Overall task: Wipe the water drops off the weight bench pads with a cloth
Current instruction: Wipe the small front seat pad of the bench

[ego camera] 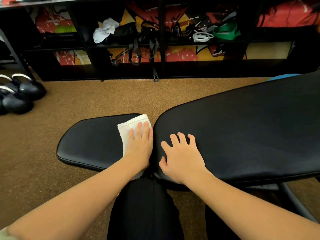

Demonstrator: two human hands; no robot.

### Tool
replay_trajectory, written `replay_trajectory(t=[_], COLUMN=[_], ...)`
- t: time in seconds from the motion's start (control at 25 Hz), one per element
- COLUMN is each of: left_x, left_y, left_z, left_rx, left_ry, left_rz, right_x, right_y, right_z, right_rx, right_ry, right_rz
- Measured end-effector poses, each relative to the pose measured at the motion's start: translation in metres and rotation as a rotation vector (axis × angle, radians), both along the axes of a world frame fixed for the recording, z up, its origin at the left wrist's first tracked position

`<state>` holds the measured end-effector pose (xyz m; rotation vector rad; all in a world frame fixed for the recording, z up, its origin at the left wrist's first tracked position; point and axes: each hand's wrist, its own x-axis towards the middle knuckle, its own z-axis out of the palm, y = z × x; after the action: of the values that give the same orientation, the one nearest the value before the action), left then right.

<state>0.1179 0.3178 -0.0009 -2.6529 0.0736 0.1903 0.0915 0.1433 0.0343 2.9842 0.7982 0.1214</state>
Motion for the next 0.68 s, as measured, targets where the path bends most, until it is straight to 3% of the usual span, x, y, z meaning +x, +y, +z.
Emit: replay_trajectory(t=[0.52, 0.68], left_x=[-0.021, -0.048], left_y=[0.013, 0.034], left_z=[0.017, 0.007], left_rx=[-0.234, -0.342], left_ry=[0.064, -0.079], left_rz=[-0.017, -0.127], right_x=[-0.002, -0.003], right_y=[-0.002, -0.002], right_z=[0.007, 0.007], right_rx=[0.039, 0.047], right_ry=[0.017, 0.004], right_rz=[0.007, 0.003])
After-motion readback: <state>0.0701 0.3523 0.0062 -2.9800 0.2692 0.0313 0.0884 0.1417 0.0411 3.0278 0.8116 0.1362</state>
